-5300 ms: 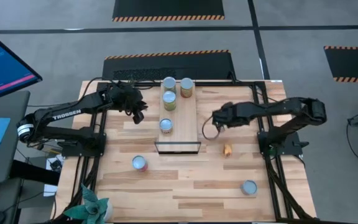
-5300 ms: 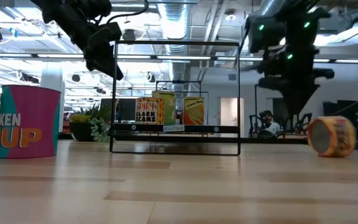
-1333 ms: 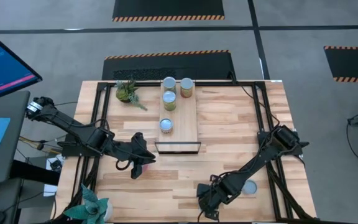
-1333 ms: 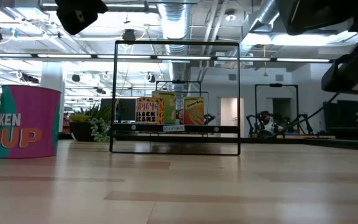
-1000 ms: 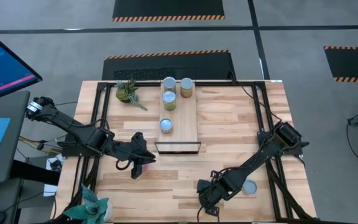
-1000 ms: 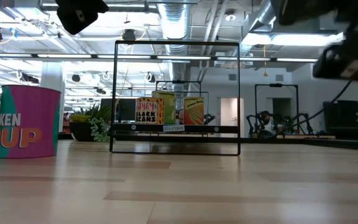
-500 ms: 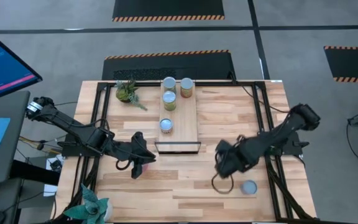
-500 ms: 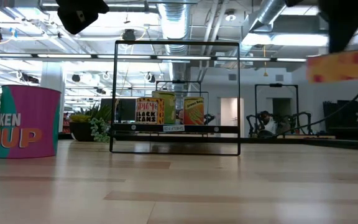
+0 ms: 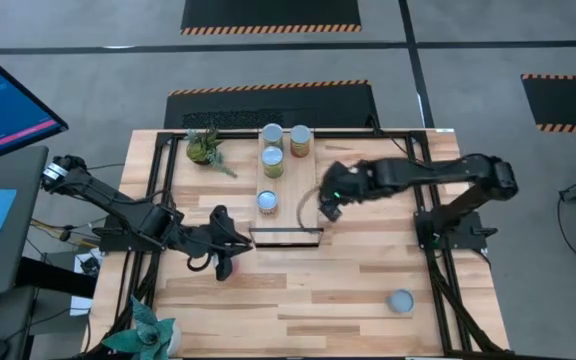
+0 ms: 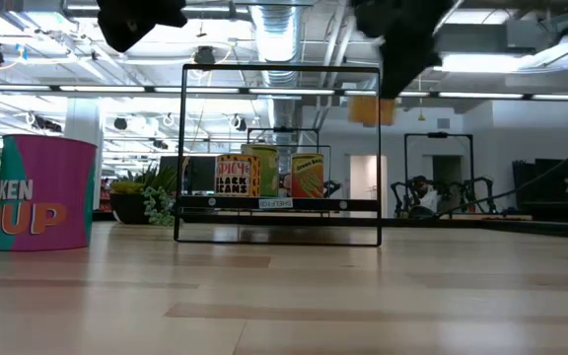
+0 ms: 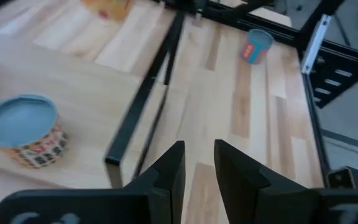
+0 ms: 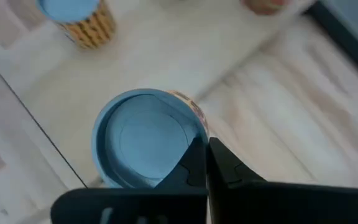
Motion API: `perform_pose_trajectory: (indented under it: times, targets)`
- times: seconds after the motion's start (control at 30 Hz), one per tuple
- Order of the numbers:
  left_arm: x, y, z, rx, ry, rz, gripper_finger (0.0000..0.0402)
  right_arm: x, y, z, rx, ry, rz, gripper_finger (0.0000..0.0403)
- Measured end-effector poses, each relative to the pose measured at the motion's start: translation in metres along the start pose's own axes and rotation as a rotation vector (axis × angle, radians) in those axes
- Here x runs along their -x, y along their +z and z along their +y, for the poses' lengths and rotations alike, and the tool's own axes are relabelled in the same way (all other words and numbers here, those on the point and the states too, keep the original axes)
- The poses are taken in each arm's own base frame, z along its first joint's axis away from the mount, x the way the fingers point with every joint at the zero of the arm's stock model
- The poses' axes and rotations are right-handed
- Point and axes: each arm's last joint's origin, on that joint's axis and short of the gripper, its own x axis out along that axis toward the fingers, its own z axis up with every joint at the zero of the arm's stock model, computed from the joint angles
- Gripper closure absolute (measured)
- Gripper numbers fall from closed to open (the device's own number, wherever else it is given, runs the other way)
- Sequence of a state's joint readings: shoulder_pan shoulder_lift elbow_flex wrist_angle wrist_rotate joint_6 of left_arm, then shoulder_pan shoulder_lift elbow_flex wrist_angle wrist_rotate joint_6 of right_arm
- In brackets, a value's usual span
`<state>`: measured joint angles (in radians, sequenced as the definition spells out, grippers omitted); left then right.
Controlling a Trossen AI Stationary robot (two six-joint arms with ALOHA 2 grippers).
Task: Pick and place cans onto a shelf
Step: Put the canned pineapple ring on the shelf
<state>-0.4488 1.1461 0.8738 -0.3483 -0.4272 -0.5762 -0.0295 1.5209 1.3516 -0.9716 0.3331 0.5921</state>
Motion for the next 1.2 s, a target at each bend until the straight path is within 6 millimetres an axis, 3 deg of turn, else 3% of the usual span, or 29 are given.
perform_pose_trajectory:
  times: [0.17,0.3,0.53,0.73,1.03,1.2]
  targets:
    - [0.002,0.002,0.001,0.017,0.016,-0.02,0.0329,-0.042,0.012,-0.003,0.011,0.037,0.11,0.04]
    - [0.002,0.002,0.002,0.016,0.026,-0.026,0.0329,-0.059,0.011,0.009,0.025,0.107,0.158,0.04]
    - [0.002,0.002,0.003,0.012,0.043,-0.029,0.0329,-0.07,0.019,0.039,0.055,0.197,0.194,0.04]
    - [0.002,0.002,0.002,0.013,0.041,-0.031,0.0329,-0.088,0.023,0.052,0.061,0.24,0.242,0.04]
    - [0.002,0.002,0.002,0.016,0.038,-0.035,0.0329,-0.089,0.023,0.051,0.059,0.237,0.251,0.0379]
    - [0.002,0.002,0.002,0.017,0.038,-0.035,0.0329,-0.082,0.032,0.045,0.045,0.231,0.213,0.0396]
